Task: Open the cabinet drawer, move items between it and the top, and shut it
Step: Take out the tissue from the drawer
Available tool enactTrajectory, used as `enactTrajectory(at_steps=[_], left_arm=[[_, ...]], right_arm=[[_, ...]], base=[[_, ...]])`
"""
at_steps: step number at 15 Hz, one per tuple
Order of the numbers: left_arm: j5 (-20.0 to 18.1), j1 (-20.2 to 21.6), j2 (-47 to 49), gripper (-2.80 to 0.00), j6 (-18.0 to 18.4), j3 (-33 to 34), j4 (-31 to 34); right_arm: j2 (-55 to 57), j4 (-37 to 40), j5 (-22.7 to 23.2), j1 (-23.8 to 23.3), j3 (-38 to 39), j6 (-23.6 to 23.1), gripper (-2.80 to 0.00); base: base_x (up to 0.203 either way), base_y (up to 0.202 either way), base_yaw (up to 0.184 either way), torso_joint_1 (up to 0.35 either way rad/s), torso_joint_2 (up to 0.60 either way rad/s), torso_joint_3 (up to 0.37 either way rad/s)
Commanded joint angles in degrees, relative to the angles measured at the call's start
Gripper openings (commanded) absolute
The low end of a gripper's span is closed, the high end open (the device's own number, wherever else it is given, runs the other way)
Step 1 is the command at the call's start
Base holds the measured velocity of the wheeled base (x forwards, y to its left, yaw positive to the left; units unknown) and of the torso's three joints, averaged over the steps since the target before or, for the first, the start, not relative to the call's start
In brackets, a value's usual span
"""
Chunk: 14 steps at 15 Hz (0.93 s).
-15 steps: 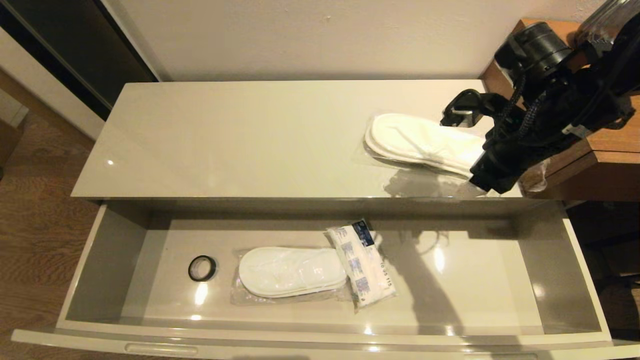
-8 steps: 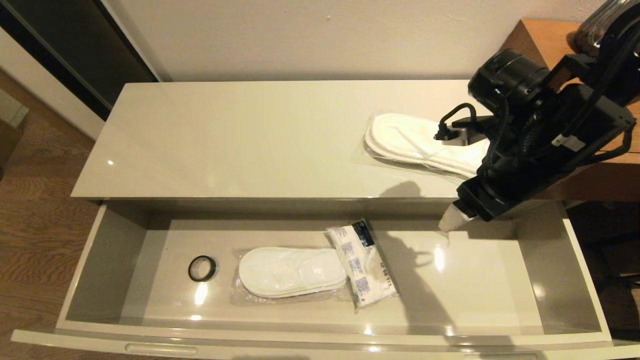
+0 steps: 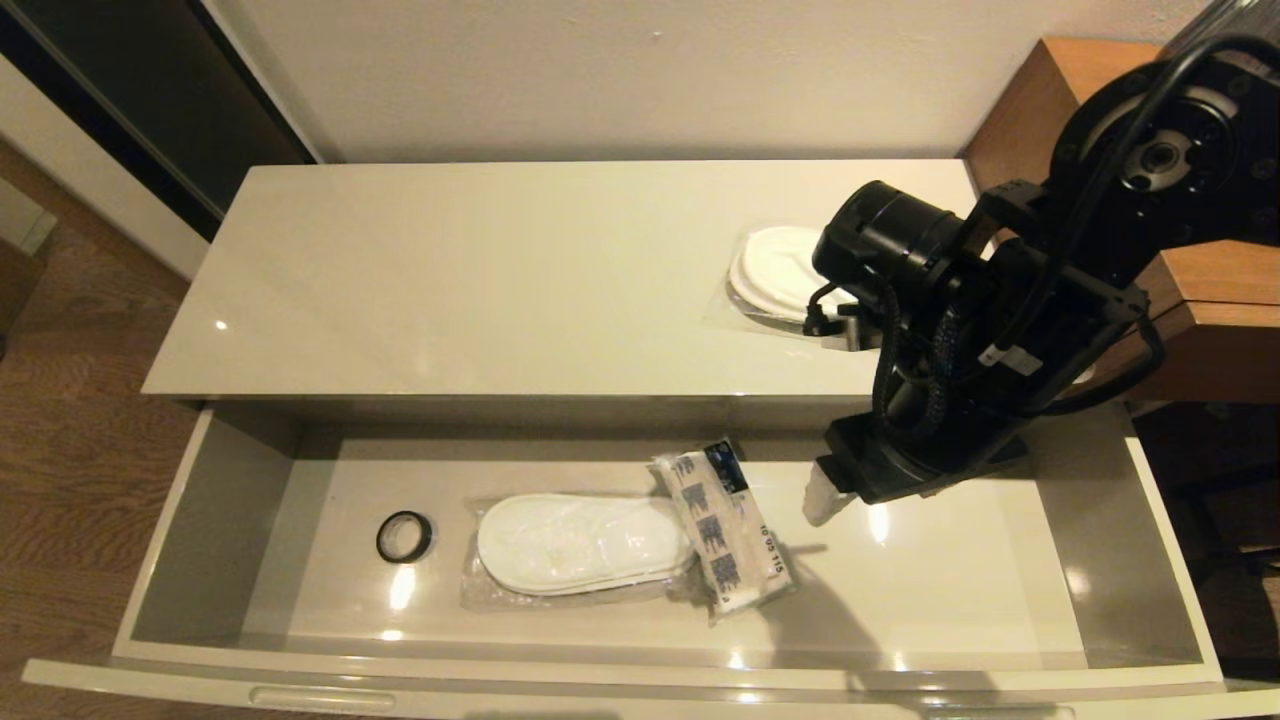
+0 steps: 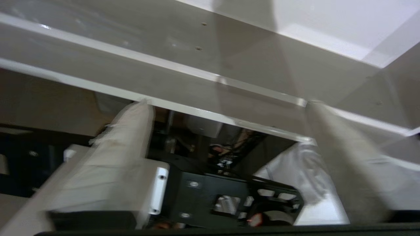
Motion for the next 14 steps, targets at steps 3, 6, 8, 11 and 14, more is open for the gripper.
enactTrajectory(at_steps=[3, 6, 8, 11, 14], left_arm=[[0.02, 0.02, -2.22, -2.80, 0.00, 0.18, -0.01], [0.02, 0.02, -2.22, -2.80, 0.00, 0.18, -0.01], [0.02, 0.02, -2.22, -2.80, 0.00, 0.18, -0.01], [0.02, 0.02, -2.22, -2.80, 0.00, 0.18, -0.01], [0.02, 0.02, -2.22, -2.80, 0.00, 0.18, -0.01]], right_arm=[[1.08, 1.56, -1.39, 1.29, 0.03, 0.84, -2.80], [1.59, 4.14, -4.06, 3.09, 0.09, 3.88, -2.80], [1.93, 4.25, -4.49, 3.72, 0.25, 4.09, -2.80], [3.59, 4.07, -4.43, 3.87, 1.22, 5.91, -2.80], [5.37, 1.65, -4.34, 3.45, 4.22, 5.67, 0.00]], base=[[0.000, 0.000, 0.000, 0.000, 0.00, 0.000], [0.000, 0.000, 0.000, 0.000, 0.00, 0.000], [0.000, 0.000, 0.000, 0.000, 0.00, 0.000], [0.000, 0.000, 0.000, 0.000, 0.00, 0.000], [0.000, 0.000, 0.000, 0.000, 0.00, 0.000]])
